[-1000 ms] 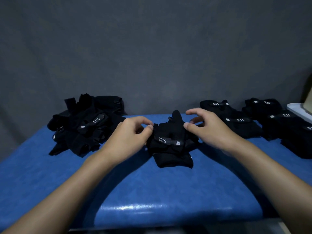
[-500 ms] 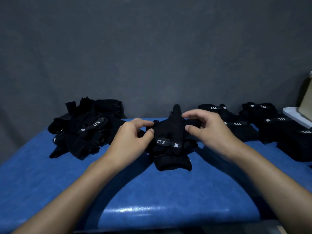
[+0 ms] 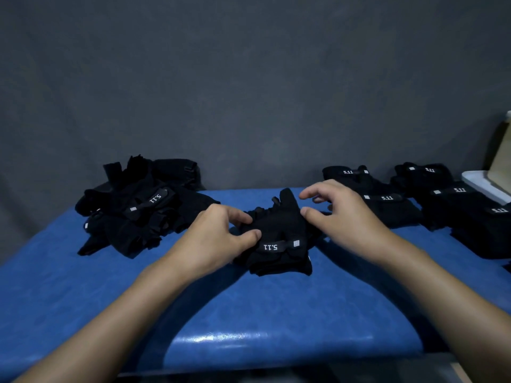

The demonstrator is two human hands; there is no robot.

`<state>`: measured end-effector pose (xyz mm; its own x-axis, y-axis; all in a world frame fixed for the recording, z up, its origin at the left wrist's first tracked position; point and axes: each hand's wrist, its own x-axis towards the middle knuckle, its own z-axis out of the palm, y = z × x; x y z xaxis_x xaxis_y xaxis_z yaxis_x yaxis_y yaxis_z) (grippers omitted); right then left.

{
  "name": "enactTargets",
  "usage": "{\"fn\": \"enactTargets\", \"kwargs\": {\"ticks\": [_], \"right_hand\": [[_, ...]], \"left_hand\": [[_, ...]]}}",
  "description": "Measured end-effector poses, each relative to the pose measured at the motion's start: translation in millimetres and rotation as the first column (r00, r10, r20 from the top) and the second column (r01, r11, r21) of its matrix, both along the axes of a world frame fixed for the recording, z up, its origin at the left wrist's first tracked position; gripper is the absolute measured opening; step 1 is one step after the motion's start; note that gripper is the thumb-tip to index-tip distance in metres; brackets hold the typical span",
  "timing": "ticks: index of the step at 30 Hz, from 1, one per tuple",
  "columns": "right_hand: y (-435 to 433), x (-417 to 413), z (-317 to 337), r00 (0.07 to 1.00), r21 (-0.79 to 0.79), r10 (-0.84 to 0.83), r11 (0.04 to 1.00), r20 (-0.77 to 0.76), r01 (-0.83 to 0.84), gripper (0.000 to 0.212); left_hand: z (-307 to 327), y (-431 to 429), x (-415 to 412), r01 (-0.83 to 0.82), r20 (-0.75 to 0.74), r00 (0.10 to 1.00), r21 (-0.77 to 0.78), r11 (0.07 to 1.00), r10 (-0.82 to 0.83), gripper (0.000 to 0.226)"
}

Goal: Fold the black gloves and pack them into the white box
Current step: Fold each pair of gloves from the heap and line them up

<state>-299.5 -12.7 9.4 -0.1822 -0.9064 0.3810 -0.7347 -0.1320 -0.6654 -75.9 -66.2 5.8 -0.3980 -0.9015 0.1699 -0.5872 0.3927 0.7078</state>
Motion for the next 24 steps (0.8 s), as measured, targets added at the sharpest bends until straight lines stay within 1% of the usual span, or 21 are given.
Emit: {"fn": "enactTargets", "kwargs": {"ticks": [2, 4, 6, 9, 12, 15, 18, 20, 24], "right_hand": [[5.6, 2.6, 2.8, 1.0, -0.003, 0.008, 1.0, -0.021, -0.008, 0.018], [10.2, 6.0, 3.4, 0.995, 0.023, 0.008, 1.0, -0.101, -0.006, 0.023], [13.4, 7.4, 2.7, 0.98, 0.034, -0.04, 0.998, -0.193, 0.047, 0.029], [18.3, 6.2, 2.1, 0.956, -0.003, -0.109, 0.994, -0.272, 0.113, 0.03], [23.8, 7.9, -1.1, 0.948, 0.008, -0.059, 0.998, -0.313, 0.065, 0.029], [23.3, 8.8, -5.2, 0.952, 0.048, 0.009, 0.999, -0.306, 0.006, 0.031], [17.0, 6.8, -12.3, 0.972, 0.129, 0.073, 0.991, -0.221, -0.045, 0.029], [13.3, 6.7, -14.7, 0.982, 0.134, 0.076, 0.99, -0.174, -0.053, 0.028], [7.0, 6.5, -12.4, 0.985, 0.095, 0.089, 0.993, -0.147, -0.076, 0.028]], "left_hand": [[0.8, 1.1, 0.0, 0.004, 0.036, 0.999, -0.033, 0.999, -0.002, 0.033], [2.4, 3.3, -0.3, 0.026, 0.062, 0.998, -0.047, 0.999, -0.023, 0.029], [2.1, 1.7, 0.5, 0.046, 0.066, 0.997, -0.047, 0.998, -0.043, 0.031], [-0.8, -2.7, 2.8, 0.066, 0.053, 0.997, -0.025, 0.998, -0.064, 0.037], [-2.3, -3.9, 3.5, 0.077, 0.026, 0.997, -0.001, 0.997, -0.077, 0.036], [-3.2, -6.0, 2.6, 0.099, 0.06, 0.993, 0.023, 0.995, -0.1, 0.039], [-5.8, -9.8, 3.0, 0.112, 0.1, 0.988, 0.03, 0.993, -0.115, 0.044], [-5.8, -9.8, 4.1, 0.107, 0.111, 0.988, 0.012, 0.994, -0.108, 0.043], [-3.5, -6.7, 4.2, 0.124, 0.103, 0.988, -0.056, 0.991, -0.118, 0.04]]}}
